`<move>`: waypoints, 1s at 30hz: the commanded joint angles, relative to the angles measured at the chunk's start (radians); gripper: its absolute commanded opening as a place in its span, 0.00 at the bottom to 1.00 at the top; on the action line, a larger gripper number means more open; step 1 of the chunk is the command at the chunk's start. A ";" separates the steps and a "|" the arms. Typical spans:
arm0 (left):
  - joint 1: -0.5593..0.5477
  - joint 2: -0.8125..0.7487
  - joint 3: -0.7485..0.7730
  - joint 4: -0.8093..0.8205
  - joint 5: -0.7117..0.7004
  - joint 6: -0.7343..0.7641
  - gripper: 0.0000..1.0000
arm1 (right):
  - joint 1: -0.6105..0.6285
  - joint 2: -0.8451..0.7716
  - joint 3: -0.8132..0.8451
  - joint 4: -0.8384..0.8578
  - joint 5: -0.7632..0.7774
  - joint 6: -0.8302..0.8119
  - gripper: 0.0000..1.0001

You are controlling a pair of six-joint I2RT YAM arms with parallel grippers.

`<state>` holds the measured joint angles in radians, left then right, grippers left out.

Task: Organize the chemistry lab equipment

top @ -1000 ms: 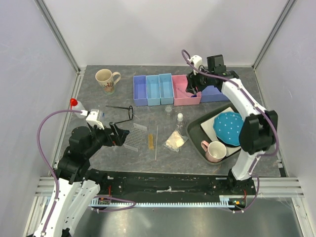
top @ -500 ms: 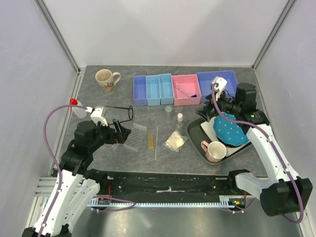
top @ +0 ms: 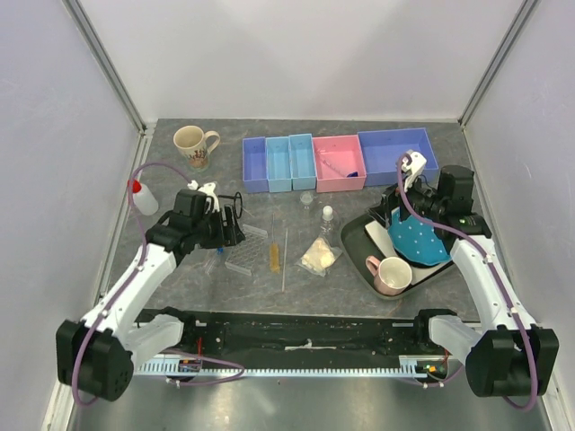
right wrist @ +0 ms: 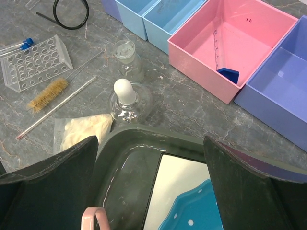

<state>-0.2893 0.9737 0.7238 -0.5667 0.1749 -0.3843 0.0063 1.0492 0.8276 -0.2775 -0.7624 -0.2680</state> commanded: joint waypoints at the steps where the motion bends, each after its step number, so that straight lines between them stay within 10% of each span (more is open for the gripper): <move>1: 0.001 0.152 0.120 0.027 -0.074 0.035 0.72 | -0.002 0.005 0.019 0.034 -0.017 -0.002 0.98; 30: -0.053 0.784 0.566 -0.050 -0.391 0.105 0.34 | -0.003 0.017 0.028 0.014 0.002 -0.005 0.98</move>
<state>-0.3340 1.7271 1.2350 -0.6189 -0.1574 -0.3080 0.0063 1.0626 0.8276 -0.2790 -0.7586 -0.2684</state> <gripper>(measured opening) 0.365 0.982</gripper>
